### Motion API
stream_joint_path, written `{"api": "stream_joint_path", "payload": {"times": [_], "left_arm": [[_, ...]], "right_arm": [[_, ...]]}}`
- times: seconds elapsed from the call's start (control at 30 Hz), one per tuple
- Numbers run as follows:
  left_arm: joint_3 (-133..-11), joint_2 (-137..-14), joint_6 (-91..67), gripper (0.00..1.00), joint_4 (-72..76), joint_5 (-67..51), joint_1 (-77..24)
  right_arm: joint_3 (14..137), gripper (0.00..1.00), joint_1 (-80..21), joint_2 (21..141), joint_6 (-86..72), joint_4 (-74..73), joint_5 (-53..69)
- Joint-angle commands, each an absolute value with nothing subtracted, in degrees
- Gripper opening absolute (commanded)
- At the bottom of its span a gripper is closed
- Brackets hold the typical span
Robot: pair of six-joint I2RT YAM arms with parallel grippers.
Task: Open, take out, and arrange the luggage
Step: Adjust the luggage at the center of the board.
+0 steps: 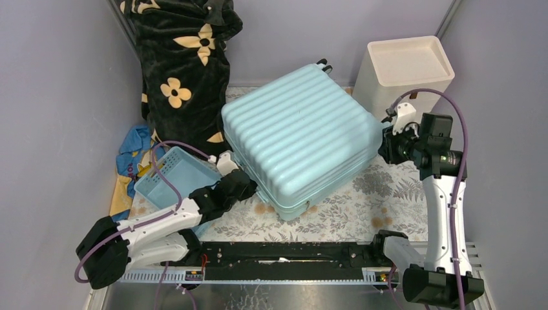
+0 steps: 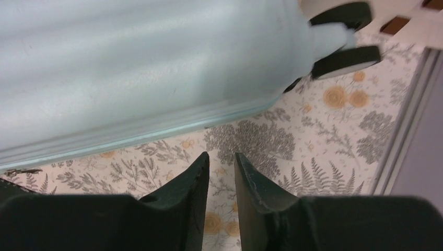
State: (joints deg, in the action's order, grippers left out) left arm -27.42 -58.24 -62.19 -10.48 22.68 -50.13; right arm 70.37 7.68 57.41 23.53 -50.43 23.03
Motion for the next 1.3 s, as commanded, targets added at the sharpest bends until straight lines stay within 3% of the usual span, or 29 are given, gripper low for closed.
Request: {"api": "stream_joint_path", "payload": {"times": [0.0, 0.17, 0.53, 0.83, 1.0, 1.17, 1.27], "left_arm": [[-29.55, -62.41, -57.24, 0.01, 6.55, 8.77, -56.05], [-31.70, -67.51, -57.25, 0.01, 11.44, 7.61, -59.05], [-38.18, -82.52, -58.52, 0.08, 22.43, 5.94, -66.41], [-38.00, -82.47, -51.18, 0.48, 24.35, -2.61, -68.03], [-30.60, -69.16, -43.74, 0.68, 12.72, -3.53, -68.03], [-27.74, -51.46, -35.26, 0.73, -1.21, 1.18, -67.87], [-28.35, -43.88, -29.64, 0.96, -6.41, 5.62, -66.58]], "right_arm": [[63.39, 0.30, 8.44, 55.61, 23.39, -50.30, 21.88], [60.02, 0.31, 8.57, 56.25, 21.89, -43.82, 22.93], [68.98, 0.32, 12.60, 68.97, 20.02, -38.41, 22.84], [74.64, 0.34, 16.60, 73.24, 21.46, -40.36, 25.97], [71.91, 0.51, 16.79, 67.35, 25.50, -45.10, 34.77], [70.87, 0.62, 16.79, 61.40, 30.38, -52.16, 41.46], [70.81, 0.67, 16.79, 58.34, 34.26, -56.24, 49.97]]}}
